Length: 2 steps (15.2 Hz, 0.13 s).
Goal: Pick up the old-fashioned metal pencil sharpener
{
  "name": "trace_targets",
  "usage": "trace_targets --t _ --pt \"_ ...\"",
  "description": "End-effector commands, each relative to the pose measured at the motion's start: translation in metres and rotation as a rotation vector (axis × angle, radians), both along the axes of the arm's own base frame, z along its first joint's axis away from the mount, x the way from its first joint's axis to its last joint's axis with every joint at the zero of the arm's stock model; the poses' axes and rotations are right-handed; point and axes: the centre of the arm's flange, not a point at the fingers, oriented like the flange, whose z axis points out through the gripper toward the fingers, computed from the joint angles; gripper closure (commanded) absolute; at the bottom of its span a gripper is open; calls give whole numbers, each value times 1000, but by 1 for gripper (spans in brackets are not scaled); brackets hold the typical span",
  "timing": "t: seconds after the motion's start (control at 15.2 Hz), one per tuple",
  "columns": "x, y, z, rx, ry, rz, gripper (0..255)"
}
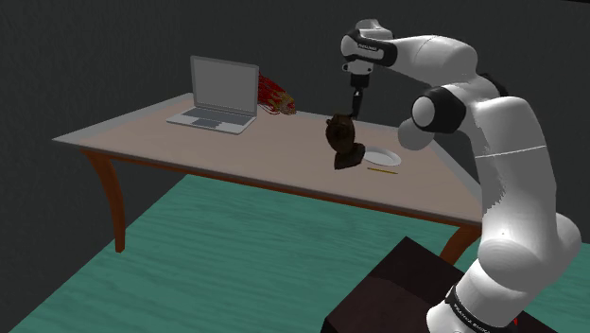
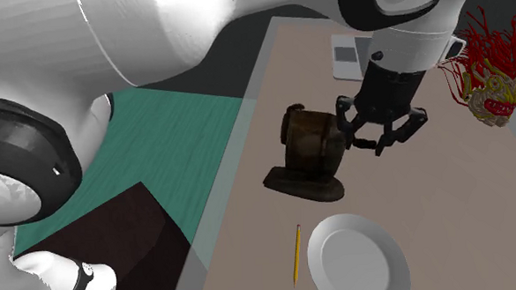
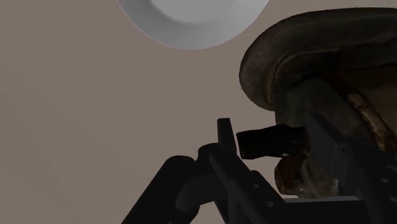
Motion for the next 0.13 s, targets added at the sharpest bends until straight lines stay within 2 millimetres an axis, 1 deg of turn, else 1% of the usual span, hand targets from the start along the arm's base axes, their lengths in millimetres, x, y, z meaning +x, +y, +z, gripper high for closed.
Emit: trace_targets --t 0.0,0.07 --pt "0 0 7 0 -2 0 255" --pt "0 0 7 0 -2 0 255"
